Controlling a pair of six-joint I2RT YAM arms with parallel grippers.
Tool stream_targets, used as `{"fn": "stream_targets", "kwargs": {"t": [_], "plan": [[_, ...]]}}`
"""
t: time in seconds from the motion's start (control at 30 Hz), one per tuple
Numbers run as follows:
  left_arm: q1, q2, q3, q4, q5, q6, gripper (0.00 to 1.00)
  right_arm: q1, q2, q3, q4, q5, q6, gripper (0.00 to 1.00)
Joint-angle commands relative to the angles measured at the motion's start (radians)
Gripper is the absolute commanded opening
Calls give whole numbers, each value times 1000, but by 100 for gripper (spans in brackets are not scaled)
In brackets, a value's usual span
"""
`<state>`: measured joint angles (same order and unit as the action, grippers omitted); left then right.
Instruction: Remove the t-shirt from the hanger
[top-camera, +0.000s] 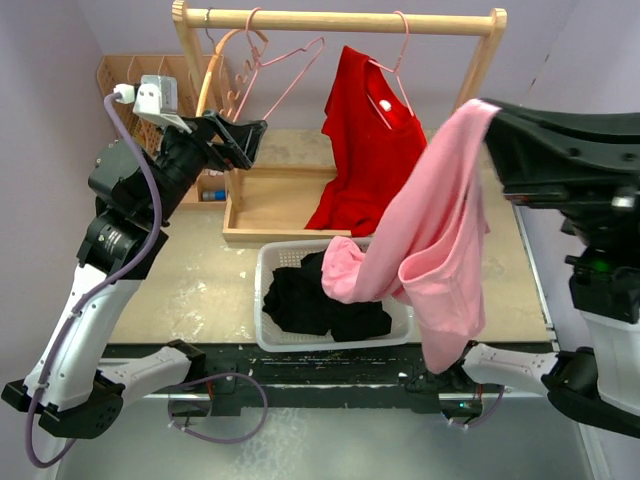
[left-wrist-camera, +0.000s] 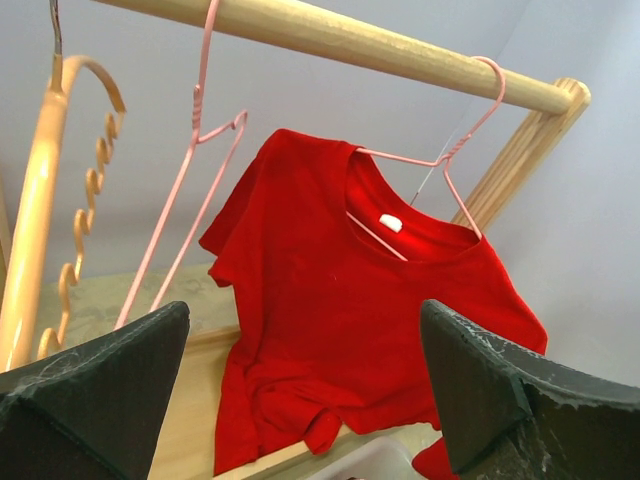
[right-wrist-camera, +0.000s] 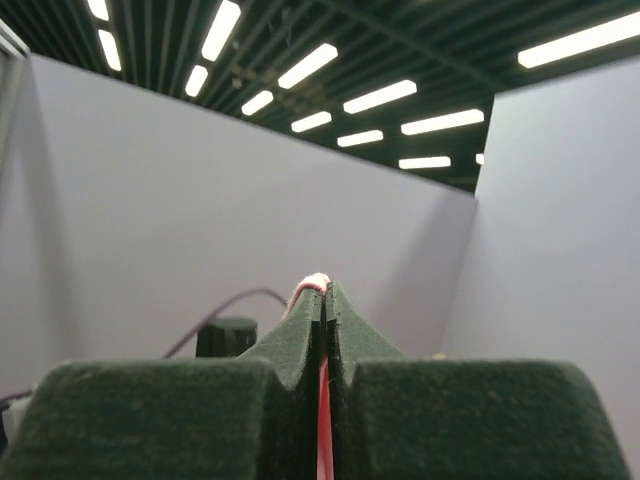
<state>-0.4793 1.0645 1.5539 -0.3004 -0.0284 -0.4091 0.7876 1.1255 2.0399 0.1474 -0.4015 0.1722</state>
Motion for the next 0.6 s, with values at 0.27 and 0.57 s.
{"fn": "stream_targets", "kwargs": {"t": [0.27,0.57], "plan": [[-4,-41,-85,52,47,-23,99,4,37,-323,18,57,40,0],[-4,-126,-137,58,-5,-7,99,5,98,-488,58,-39,131,0]]}}
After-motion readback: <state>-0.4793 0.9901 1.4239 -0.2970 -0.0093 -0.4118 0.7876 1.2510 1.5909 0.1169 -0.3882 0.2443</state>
